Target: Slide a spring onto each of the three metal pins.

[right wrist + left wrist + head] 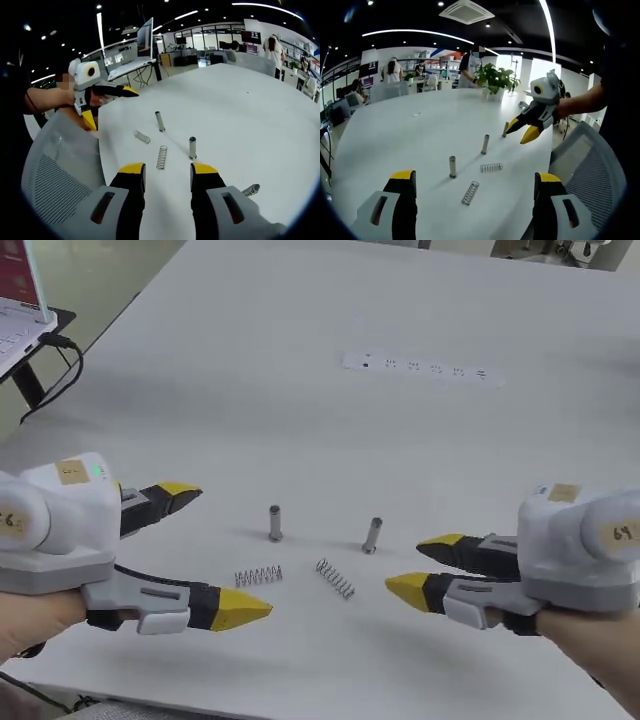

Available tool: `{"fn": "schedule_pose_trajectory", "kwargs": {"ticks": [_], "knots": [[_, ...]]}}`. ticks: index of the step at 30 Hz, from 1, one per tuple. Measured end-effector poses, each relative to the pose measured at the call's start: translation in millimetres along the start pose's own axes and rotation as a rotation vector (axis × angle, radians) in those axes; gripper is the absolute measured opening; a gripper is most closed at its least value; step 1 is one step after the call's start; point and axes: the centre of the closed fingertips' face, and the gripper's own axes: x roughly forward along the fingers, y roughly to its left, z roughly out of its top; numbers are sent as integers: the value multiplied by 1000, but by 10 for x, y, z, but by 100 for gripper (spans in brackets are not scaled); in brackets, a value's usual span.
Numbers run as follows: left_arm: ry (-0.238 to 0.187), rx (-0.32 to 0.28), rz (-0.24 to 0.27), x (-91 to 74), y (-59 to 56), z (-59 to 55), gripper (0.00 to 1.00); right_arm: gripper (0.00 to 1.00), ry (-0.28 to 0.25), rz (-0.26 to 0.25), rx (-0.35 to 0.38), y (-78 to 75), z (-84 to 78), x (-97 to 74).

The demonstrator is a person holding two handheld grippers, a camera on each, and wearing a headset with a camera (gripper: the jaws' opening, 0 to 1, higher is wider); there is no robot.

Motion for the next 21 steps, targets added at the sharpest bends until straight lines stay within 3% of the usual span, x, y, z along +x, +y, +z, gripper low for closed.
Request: {"fn": "schedule_pose_trajectory", "kwargs": {"ticks": [9,21], "knots": [[0,-7,-1,-3,1,-15,94,32,7,26,-16,84,49,137],[5,-7,-5,-13,-13,-30,94,28,61,44,-32,126,-47,292]]}}
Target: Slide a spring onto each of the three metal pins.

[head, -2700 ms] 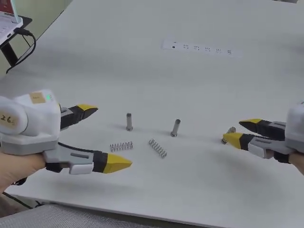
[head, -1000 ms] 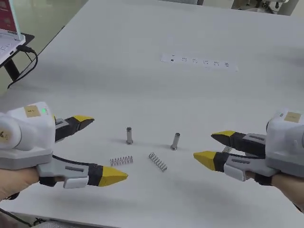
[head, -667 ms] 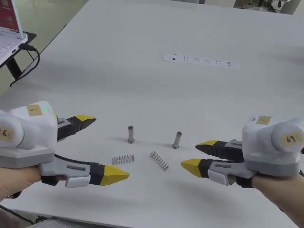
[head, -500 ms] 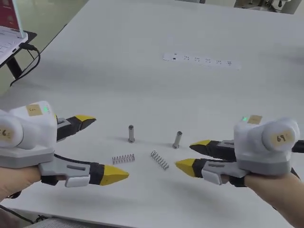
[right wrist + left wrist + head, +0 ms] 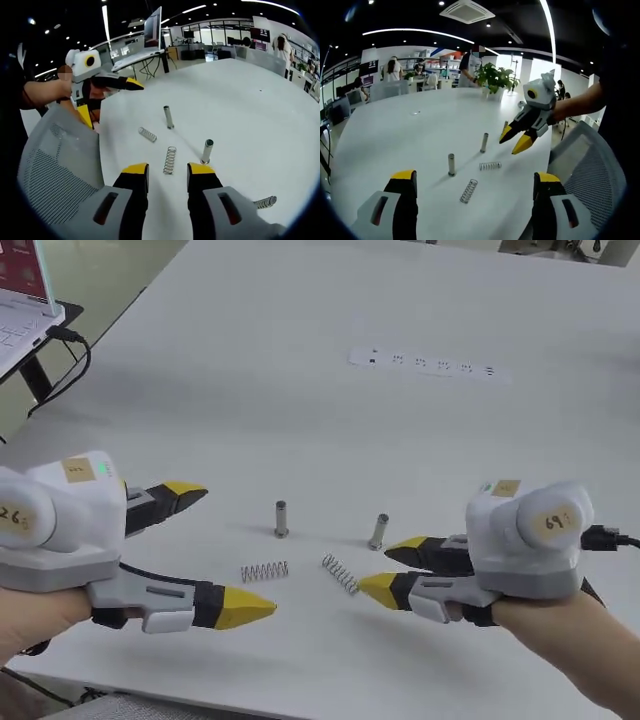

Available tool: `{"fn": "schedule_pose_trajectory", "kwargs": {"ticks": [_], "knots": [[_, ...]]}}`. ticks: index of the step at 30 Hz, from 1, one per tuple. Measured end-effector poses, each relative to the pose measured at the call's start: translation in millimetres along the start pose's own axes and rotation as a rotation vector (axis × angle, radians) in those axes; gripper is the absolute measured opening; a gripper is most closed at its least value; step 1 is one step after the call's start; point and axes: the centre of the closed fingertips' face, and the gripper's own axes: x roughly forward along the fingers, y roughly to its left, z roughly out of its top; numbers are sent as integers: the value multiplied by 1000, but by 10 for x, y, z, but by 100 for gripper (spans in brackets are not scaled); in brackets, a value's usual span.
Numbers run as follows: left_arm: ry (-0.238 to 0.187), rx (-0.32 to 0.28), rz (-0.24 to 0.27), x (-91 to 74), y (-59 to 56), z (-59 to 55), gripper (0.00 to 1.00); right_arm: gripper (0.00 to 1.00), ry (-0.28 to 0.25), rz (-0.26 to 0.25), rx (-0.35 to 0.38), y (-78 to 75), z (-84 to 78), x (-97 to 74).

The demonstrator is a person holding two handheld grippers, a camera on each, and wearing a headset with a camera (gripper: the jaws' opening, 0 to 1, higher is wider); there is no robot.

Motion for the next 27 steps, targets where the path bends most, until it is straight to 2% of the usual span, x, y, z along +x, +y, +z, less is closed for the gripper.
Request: {"fn": "schedule_pose_trajectory", "kwargs": {"ticks": [10,15,20,27], "knots": [[15,2,-8,29,-29,-50,93,27,22,10,-10,37,-19,167],[28,7,-13,30,-57,-94,93,26,58,9,-16,11,-99,259],[28,2,-14,19,-60,-111,93,25,70,14,-6,12,-116,331],[29,-2,-12,14,-60,-135,93,23,97,2,-51,9,-129,448]]}}
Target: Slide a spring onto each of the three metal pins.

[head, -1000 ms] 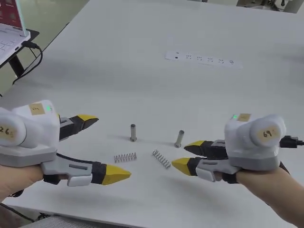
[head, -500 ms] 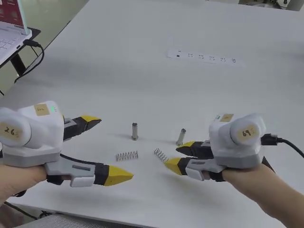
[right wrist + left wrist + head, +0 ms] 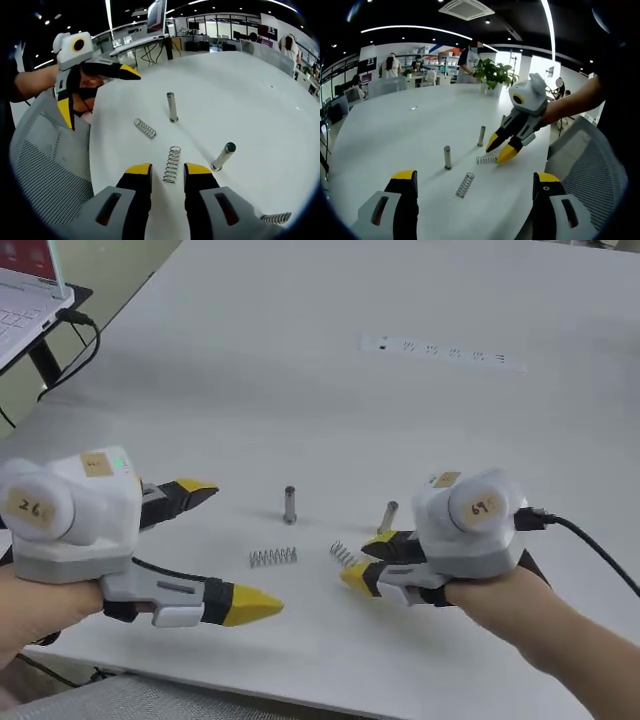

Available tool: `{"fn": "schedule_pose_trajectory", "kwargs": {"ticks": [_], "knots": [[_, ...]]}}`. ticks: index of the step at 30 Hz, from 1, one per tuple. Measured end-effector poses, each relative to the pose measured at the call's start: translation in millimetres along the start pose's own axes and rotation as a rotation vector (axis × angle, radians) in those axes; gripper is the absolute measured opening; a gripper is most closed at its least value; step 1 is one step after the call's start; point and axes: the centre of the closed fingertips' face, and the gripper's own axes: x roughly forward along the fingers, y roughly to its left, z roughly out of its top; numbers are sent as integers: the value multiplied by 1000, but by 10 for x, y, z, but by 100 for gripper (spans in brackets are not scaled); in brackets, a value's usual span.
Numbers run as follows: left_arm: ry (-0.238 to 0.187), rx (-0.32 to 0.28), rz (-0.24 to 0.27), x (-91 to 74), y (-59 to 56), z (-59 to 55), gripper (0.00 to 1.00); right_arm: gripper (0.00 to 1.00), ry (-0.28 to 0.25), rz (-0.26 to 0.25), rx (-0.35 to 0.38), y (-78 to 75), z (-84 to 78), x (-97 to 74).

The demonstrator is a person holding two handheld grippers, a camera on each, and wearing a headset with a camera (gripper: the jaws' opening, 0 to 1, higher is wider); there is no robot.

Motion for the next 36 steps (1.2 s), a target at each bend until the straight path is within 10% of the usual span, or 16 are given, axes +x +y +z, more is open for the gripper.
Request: {"fn": "schedule_pose_trajectory", "kwargs": {"ticks": [14,36], "knots": [[-9,4,1,-25,-5,41,92,9,57,-36,-50,-51,-144,47],[-27,27,-4,-27,-68,140,92,7,0,-44,-124,-40,-47,-289]]}}
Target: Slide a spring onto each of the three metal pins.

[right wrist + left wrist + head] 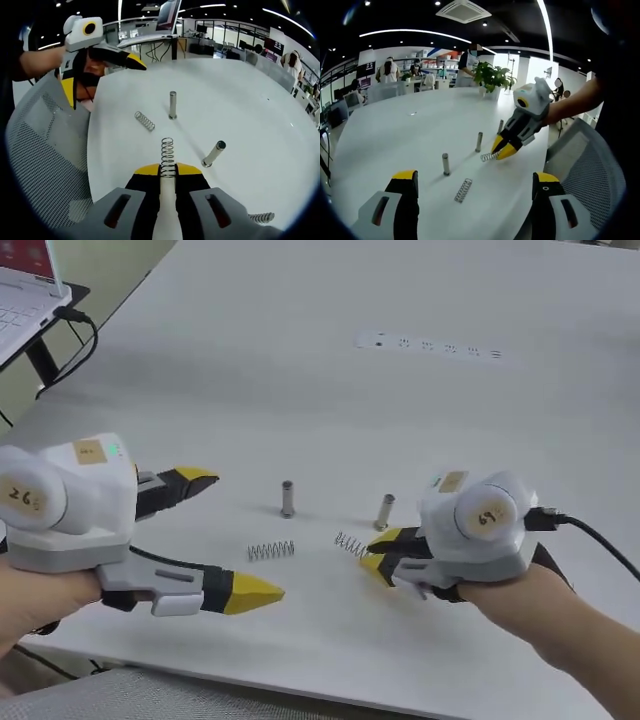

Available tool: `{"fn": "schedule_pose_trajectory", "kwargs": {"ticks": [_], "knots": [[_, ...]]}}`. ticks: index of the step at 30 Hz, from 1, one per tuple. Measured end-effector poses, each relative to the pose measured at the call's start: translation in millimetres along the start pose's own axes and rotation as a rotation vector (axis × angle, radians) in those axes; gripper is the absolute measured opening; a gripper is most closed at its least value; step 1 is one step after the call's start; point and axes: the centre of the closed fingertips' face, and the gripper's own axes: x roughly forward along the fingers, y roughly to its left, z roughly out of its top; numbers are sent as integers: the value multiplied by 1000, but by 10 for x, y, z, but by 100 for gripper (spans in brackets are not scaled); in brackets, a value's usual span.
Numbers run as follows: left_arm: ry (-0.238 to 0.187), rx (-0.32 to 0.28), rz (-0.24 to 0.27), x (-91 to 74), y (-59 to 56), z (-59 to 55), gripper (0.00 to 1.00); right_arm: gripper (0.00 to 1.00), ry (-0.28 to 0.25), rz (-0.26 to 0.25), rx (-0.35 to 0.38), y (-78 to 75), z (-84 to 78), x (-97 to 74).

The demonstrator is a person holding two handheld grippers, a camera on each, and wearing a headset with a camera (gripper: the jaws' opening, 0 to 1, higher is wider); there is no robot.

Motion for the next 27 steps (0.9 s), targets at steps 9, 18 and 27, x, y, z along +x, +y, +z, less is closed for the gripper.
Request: {"fn": "schedule_pose_trajectory", "kwargs": {"ticks": [9,18,27], "knots": [[-25,35,-20,62,-86,149,88,7,-18,-6,-18,-33,10,-226],[-35,55,-39,135,-137,216,82,7,-25,-9,-32,-46,-18,-362],[-12,83,-163,345,-421,199,66,7,-8,23,-93,29,-95,-388]]}}
